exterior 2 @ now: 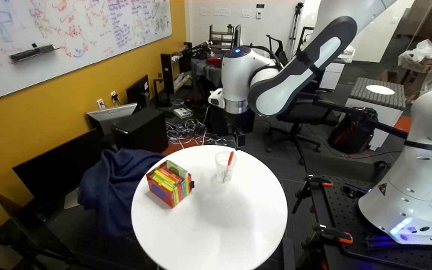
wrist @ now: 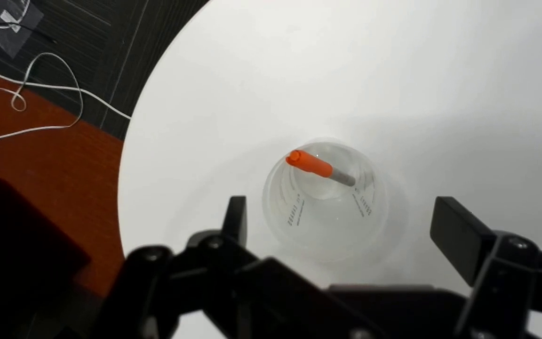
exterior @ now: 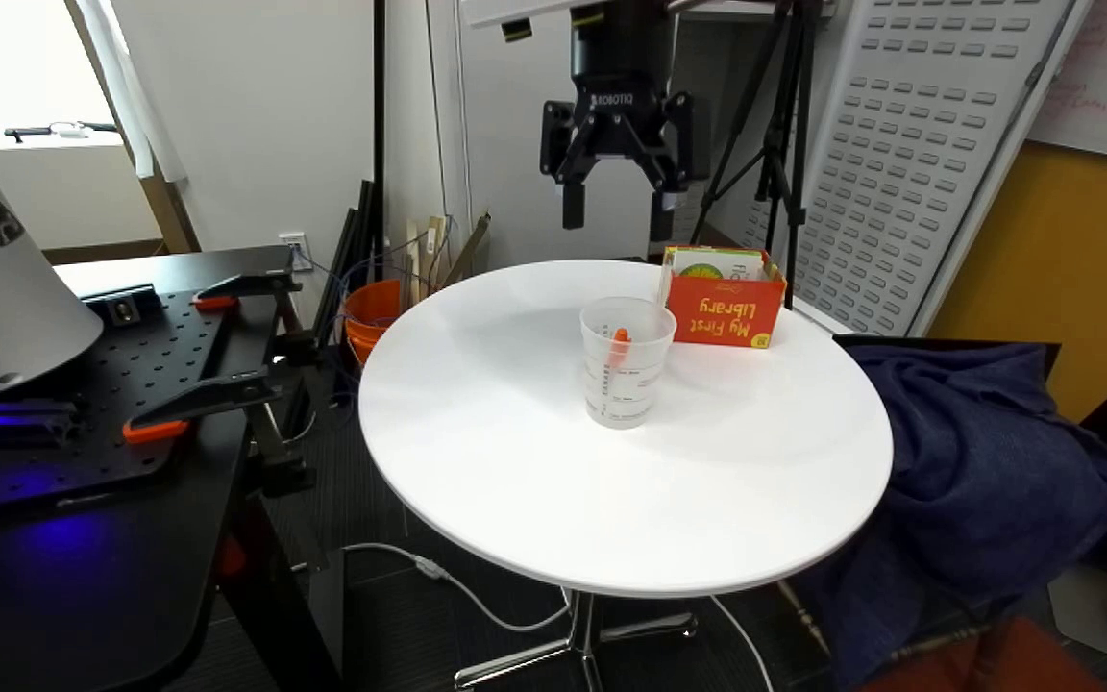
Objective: Put the marker on the table
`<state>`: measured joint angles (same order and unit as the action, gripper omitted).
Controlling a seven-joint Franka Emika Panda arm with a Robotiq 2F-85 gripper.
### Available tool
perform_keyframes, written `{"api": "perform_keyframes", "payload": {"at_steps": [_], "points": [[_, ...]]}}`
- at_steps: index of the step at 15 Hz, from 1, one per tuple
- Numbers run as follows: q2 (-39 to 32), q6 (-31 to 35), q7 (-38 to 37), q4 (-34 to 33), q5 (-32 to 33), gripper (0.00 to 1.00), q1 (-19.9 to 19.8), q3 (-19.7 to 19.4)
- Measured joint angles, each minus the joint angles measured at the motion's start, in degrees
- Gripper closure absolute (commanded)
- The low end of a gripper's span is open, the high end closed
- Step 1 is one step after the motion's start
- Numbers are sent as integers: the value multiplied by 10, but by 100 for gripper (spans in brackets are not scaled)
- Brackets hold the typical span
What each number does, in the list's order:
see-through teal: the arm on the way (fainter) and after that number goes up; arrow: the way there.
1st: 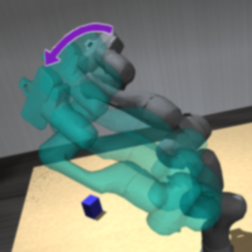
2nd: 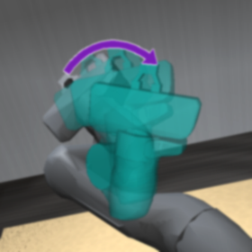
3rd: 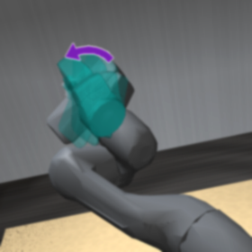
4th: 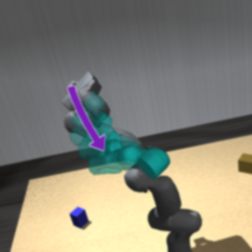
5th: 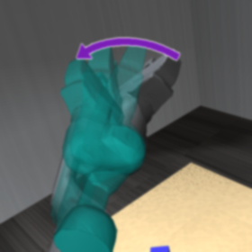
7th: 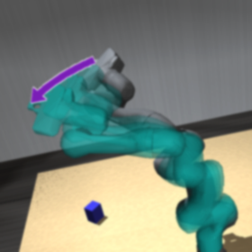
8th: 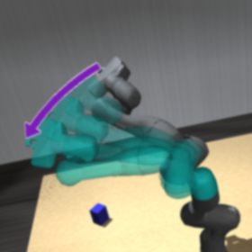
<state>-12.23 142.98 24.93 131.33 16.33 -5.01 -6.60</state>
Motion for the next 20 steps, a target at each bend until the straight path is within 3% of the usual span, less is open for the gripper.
{"api": "perform_keyframes", "payload": {"at_steps": [20], "points": [[-101, -7, 0, -72, 1, 0, -4, 0]]}}
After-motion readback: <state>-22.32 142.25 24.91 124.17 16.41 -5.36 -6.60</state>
